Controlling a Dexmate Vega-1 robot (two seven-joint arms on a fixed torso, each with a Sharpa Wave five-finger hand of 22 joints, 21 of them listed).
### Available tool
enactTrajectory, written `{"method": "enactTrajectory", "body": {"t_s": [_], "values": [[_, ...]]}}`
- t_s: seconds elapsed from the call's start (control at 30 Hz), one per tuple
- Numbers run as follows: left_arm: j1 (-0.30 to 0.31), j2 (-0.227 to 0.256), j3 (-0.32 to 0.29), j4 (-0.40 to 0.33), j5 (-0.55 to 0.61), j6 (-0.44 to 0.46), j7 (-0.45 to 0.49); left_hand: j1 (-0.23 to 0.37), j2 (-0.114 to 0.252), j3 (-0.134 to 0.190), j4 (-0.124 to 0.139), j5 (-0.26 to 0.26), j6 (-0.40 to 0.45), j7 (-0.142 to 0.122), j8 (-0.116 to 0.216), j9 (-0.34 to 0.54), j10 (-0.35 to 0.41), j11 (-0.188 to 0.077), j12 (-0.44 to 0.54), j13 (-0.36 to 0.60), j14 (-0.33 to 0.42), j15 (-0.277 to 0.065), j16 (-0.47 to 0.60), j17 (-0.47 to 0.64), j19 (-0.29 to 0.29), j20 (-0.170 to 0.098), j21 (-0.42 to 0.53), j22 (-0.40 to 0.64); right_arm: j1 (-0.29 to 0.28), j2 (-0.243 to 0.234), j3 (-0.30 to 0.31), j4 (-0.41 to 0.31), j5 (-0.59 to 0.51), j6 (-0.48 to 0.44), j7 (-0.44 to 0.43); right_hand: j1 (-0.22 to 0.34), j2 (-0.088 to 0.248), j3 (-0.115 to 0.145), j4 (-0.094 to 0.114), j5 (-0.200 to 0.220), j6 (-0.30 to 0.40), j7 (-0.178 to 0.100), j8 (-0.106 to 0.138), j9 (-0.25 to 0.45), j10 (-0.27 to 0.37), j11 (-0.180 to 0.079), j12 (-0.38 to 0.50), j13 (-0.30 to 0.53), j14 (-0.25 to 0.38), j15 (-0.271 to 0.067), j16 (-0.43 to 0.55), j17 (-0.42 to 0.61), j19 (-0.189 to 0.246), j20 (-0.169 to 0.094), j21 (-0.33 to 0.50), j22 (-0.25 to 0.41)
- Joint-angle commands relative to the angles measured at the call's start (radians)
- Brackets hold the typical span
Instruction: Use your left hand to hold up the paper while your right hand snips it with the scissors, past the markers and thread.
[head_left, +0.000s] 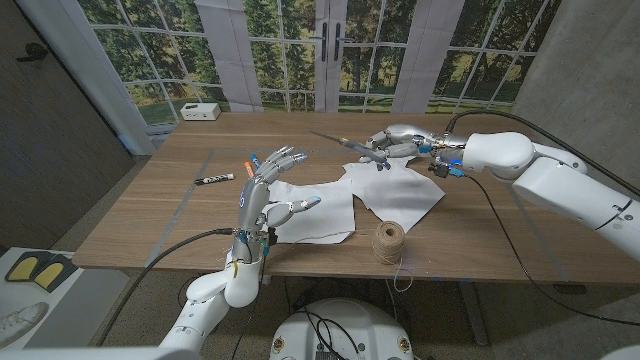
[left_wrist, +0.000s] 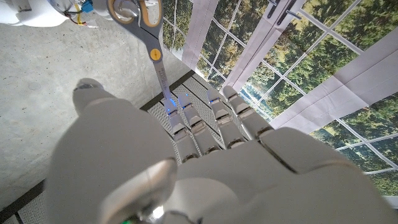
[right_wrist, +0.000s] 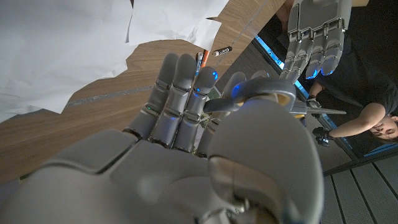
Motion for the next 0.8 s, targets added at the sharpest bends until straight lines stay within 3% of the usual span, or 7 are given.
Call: {"method": "enactTrajectory", "body": {"t_s": [0.03, 0.2, 0.53, 0.8], "values": [[-0.001, 0.005, 0.007, 0.010, -0.017, 0.003, 0.001, 0.001, 0.010, 0.000, 0.002, -0.005, 0.004, 0.001, -0.004, -0.001, 0.012, -0.002, 0.002, 0.003, 0.008, -0.175, 0.004, 0.003, -0.001, -0.161, -0.002, 0.001, -0.003, -0.001, -0.005, 0.022, 0.059, -0.007, -0.015, -0.035, 0.018, 0.035, 0.024, -0.002, 0.455, 0.228, 0.092, 0.012, 0.046, -0.038, 0.018, 0.026, 0.003, -0.100, 0.014, -0.008, 0.001, -0.066, 0.028, 0.003], [-0.003, -0.002, 0.003, 0.020, -0.017, -0.004, 0.001, 0.003, 0.012, 0.000, 0.003, -0.006, 0.006, 0.001, -0.007, -0.002, 0.016, -0.002, 0.003, 0.003, 0.012, -0.175, 0.004, 0.003, -0.001, -0.161, -0.002, 0.001, -0.015, 0.007, 0.007, 0.029, 0.131, -0.036, -0.019, -0.046, 0.016, 0.036, 0.025, -0.004, 0.443, 0.221, 0.103, 0.009, 0.041, -0.038, 0.020, 0.031, 0.001, -0.100, 0.026, -0.016, -0.007, -0.066, 0.061, -0.003], [-0.003, -0.022, -0.020, 0.034, -0.013, -0.022, 0.001, 0.005, 0.020, 0.000, 0.004, -0.012, 0.014, 0.001, -0.008, -0.003, 0.023, -0.002, 0.002, 0.003, 0.019, -0.175, 0.004, 0.003, 0.000, -0.161, -0.002, 0.001, -0.075, 0.022, 0.061, 0.029, 0.284, -0.095, -0.098, -0.048, 0.003, 0.033, 0.013, 0.001, 0.367, 0.187, 0.061, -0.041, 0.010, -0.031, -0.014, -0.012, -0.019, -0.100, 0.030, -0.037, -0.031, -0.064, 0.095, -0.011], [-0.001, -0.024, -0.030, 0.037, -0.011, -0.028, 0.001, 0.008, 0.026, 0.000, 0.004, -0.019, 0.028, 0.001, -0.004, 0.003, 0.031, -0.002, 0.002, 0.002, 0.025, -0.175, 0.004, 0.003, 0.000, -0.161, -0.002, 0.001, -0.120, 0.055, 0.093, 0.058, 0.404, -0.098, -0.129, -0.055, -0.001, 0.024, 0.006, 0.006, 0.338, 0.174, 0.062, -0.039, 0.015, -0.041, 0.013, 0.016, -0.014, -0.101, 0.049, -0.044, -0.033, -0.068, 0.137, -0.013]]}}
